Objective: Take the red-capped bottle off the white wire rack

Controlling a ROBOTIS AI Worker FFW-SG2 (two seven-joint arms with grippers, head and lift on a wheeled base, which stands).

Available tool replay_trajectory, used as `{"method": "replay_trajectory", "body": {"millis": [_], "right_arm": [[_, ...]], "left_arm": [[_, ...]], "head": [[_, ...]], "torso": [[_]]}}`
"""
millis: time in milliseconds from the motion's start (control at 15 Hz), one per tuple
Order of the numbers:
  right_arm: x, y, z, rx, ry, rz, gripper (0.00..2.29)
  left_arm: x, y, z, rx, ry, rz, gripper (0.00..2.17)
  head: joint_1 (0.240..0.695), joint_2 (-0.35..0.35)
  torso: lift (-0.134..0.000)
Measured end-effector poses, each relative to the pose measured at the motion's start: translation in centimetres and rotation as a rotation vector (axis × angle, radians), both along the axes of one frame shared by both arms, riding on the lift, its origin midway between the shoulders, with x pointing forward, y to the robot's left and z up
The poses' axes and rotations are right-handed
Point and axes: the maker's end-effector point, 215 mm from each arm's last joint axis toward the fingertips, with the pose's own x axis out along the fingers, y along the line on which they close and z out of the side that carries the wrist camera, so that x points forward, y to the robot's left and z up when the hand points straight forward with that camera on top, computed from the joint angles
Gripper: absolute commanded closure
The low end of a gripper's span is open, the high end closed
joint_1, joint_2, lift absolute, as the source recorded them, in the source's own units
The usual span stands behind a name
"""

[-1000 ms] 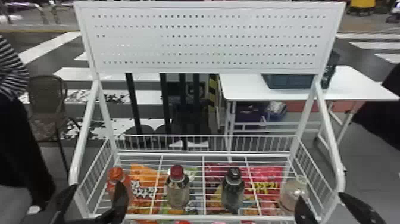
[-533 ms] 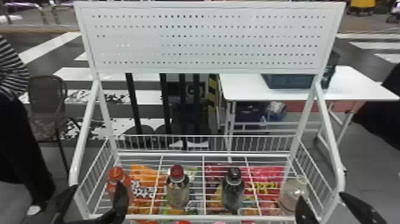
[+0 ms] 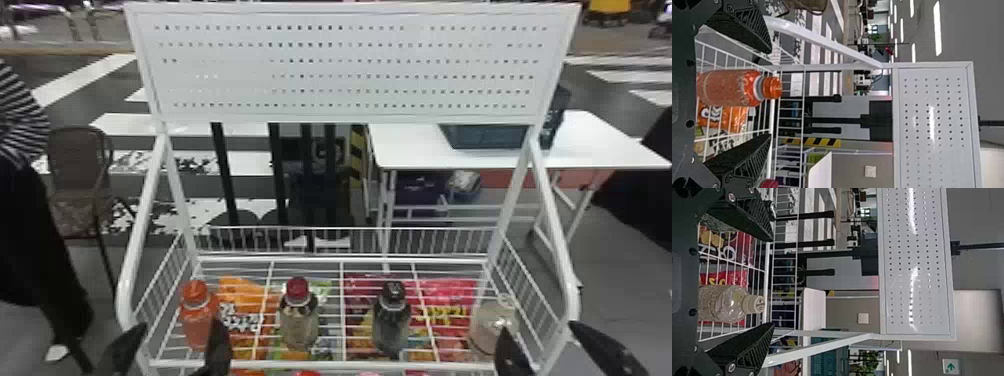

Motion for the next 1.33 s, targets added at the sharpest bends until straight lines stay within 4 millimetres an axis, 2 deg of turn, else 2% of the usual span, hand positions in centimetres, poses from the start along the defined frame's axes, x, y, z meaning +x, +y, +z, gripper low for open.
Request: {"method": "replay_trajectory", "body": {"millis": [133, 333, 600, 800, 1067, 1333], "right_arm": [[0.1, 0.0, -0.1, 0.001, 0.001, 0.0, 0.12], [0.2, 0.1, -0.2, 0.002, 0.002, -0.001, 0.12], [0.2, 0.1, -0.4, 0.003, 0.005, -0.003, 0.12], [0.1, 0.0, -0.7, 0.002, 0.01, -0.003, 0.12], [0.1, 0.0, -0.9, -0.002, 0.013, -0.003, 0.12], [0.1, -0.1, -0.9, -0.005, 0.015, -0.003, 0.12]], "left_arm": [[-0.5, -2.5, -2.5, -0.034, 0.012, -0.032, 0.13], [-0.5, -7.0, -4.8, -0.099, -0.037, -0.079, 0.1], [1.2, -11.5, -8.6, -0.112, -0.022, -0.121, 0.11], [3.4, -12.6, -9.9, -0.119, -0.026, -0.113, 0.0], [5.5, -13.8, -9.0, -0.114, -0.067, -0.148, 0.0], [7.8, -15.1, -10.9, -0.063, -0.019, -0.2, 0.0]], "head": [[0.499, 0.0], [0.499, 0.0], [0.499, 0.0], [0.499, 0.0], [0.499, 0.0], [0.499, 0.0]], "torso": [[0.0], [0.0], [0.0], [0.0], [0.0], [0.0]]}}
